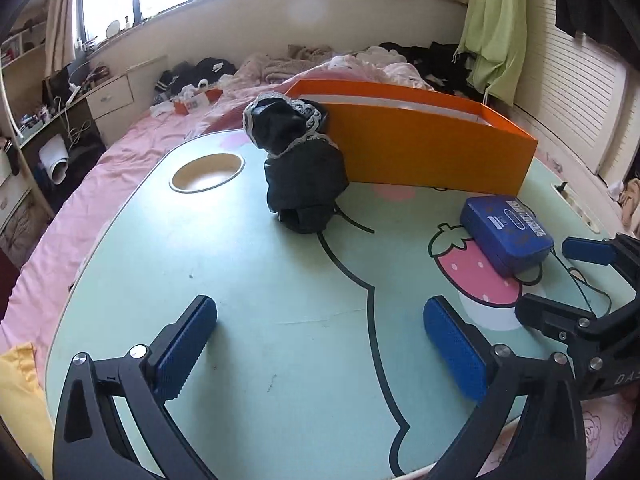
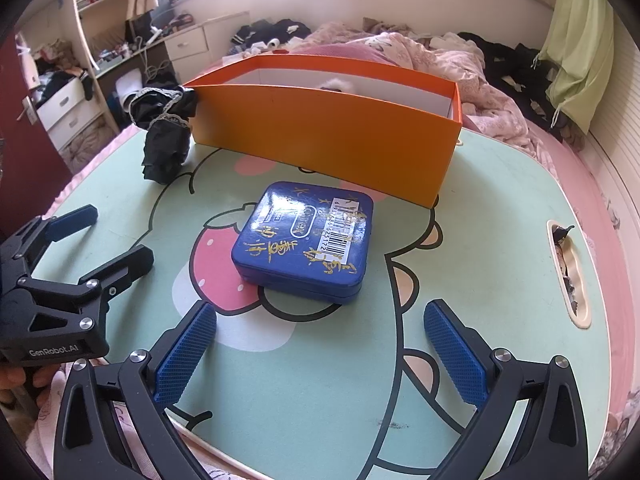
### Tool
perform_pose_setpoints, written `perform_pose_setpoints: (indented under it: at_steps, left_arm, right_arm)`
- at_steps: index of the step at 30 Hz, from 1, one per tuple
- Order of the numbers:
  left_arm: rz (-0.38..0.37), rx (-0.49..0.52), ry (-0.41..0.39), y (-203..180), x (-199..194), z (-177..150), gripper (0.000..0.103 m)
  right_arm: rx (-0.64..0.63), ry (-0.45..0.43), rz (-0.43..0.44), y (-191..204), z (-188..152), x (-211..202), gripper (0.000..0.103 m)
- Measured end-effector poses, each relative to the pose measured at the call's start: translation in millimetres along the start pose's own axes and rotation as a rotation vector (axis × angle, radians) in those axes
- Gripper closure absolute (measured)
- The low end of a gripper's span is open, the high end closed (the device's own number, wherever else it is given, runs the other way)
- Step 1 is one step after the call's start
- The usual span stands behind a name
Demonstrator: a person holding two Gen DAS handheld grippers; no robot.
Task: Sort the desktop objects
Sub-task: 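Reach the right gripper into the orange box and grasp the maroon pouch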
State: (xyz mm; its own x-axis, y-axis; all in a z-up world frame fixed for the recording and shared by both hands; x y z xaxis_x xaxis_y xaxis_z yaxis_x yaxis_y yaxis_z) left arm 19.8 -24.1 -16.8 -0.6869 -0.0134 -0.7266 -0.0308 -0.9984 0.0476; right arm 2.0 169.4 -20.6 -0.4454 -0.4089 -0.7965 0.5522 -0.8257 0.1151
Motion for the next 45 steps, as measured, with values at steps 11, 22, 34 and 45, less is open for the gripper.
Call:
perform_pose_setpoints:
  at_steps: [11, 22, 34, 45]
  left_arm:
    - [0.007, 0.0, -0.03, -6.3, -2.4, -2.2, 0.0]
    - [0.006, -0.001, -0.056, -8.2, -3.7, -4.1, 0.0]
    - [0.005, -0.002, -0.064, -10.4, -4.6, -3.1, 0.0]
    - [0.001, -0.004, -0.075, -11.6, -5.0, -4.2, 0.0]
  right_arm:
    - [0.001, 0.003, -0.003, -1.6, -0.9, -0.6, 0.0]
    - [0.096, -0.092, 0.182, -11.7, 41.5, -40.5, 0.003]
    - [0.166, -0.032, 0.309, -0.6, 155.3, -22.9, 0.045]
    - [0.249, 0.166, 0.201, -16.1, 202.0, 53.0, 0.052]
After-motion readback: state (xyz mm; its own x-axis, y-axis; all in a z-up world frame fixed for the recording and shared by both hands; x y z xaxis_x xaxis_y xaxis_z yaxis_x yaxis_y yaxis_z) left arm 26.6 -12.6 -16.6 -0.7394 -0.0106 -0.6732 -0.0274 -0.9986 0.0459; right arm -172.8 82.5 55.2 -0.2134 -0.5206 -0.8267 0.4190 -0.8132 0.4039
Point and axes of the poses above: each gripper's, at about its wrist camera, not at the fingertips, and x roughly the way its jaws point, y to its left, z to its top, the point moved 2 cm from there along x, roughly the way its jaws point, and after that the axes turned 2 degrees about x, right-handed, at the moved point
